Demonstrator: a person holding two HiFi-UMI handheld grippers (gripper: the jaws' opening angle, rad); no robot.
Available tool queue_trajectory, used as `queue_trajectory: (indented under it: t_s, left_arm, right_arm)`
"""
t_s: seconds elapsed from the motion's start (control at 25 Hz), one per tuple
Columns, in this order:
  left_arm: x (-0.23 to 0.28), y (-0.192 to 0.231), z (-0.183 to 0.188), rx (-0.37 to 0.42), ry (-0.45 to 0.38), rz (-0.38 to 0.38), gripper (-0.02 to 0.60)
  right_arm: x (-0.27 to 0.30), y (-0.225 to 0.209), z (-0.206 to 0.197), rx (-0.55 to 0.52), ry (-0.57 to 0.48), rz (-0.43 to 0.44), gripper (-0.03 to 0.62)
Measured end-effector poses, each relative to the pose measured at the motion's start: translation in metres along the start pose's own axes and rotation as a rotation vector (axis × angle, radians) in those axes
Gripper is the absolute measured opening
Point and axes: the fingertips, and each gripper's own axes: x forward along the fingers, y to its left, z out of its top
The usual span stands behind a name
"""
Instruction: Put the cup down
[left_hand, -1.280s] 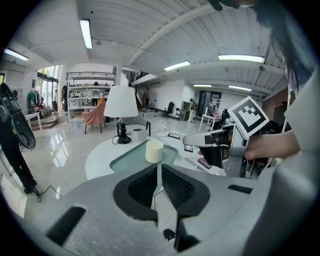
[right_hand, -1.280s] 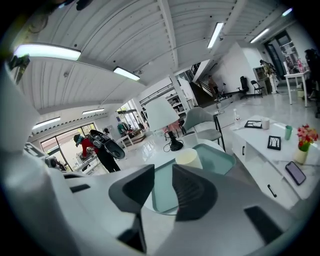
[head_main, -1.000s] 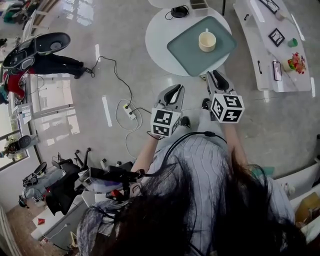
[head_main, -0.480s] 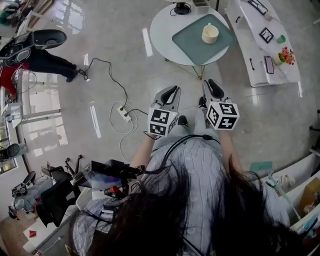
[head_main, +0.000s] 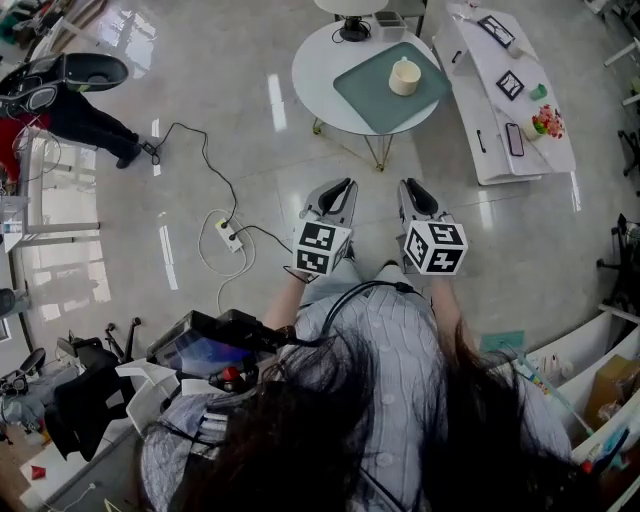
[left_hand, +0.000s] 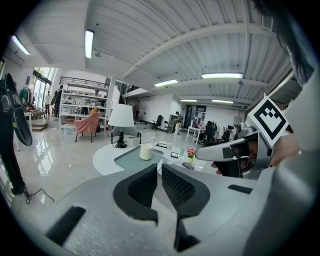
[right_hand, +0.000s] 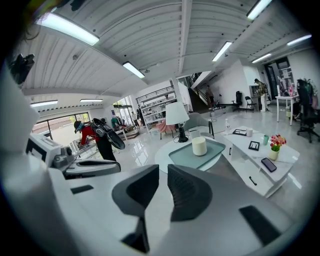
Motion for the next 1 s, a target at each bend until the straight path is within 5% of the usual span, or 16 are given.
queue_trajectory:
  t_s: [1.0]
  left_arm:
    - [-0.008,-0.084,0.015,0.028,-0.024,0.023,0.018]
  right_arm:
    - [-0.063,-0.006,-0.007,-0.063,-0.009,0.127,0.063]
